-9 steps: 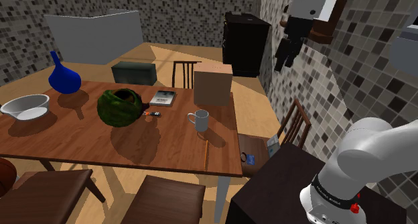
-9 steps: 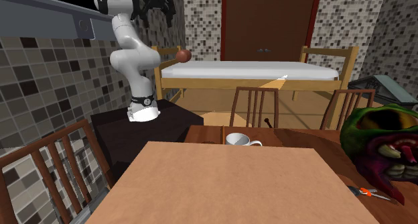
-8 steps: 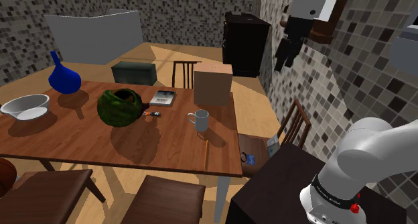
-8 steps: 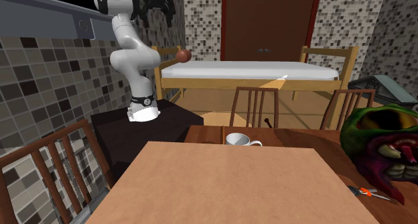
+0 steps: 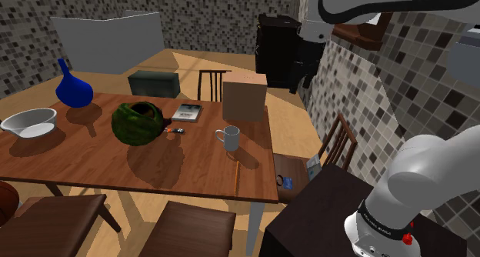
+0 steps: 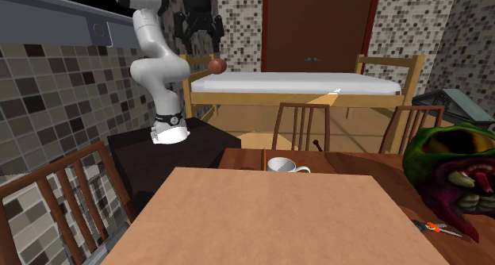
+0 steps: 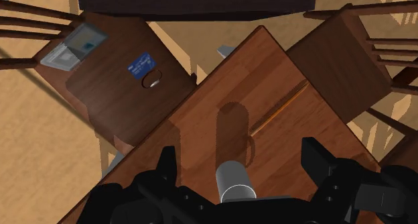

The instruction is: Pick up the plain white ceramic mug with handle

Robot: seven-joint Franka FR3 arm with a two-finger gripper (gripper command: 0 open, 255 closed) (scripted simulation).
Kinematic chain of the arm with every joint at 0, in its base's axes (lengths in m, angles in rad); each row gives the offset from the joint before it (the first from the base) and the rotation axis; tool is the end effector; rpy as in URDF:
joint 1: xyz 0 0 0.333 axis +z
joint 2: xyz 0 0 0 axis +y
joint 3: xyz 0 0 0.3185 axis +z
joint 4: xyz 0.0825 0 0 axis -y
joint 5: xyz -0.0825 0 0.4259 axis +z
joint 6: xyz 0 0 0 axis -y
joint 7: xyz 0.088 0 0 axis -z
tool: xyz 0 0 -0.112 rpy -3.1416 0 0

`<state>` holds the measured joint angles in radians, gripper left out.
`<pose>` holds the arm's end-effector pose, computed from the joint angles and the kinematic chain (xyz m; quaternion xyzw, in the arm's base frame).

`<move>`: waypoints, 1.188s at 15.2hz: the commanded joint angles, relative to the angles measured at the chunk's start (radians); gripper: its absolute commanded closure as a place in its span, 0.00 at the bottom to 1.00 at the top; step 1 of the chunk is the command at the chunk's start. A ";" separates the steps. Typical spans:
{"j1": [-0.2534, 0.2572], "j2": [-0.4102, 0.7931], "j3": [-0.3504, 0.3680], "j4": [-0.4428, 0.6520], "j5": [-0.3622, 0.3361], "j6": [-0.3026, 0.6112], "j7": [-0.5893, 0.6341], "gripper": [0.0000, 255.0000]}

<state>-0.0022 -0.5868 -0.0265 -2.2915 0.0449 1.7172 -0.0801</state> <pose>0.4148 -0.0090 0.5580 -0.9992 -0.0247 -0.0077 0.0292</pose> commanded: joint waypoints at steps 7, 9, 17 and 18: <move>0.009 0.266 0.022 0.048 -0.001 0.200 0.018 0.00; 0.011 0.338 0.027 0.073 -0.003 0.242 0.024 0.00; 0.020 0.638 0.040 0.225 -0.019 0.370 0.050 0.00; 0.021 0.676 0.041 0.249 -0.022 0.381 0.053 0.00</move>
<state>0.0175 0.0443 0.0134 -2.0739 0.0258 2.0870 -0.0305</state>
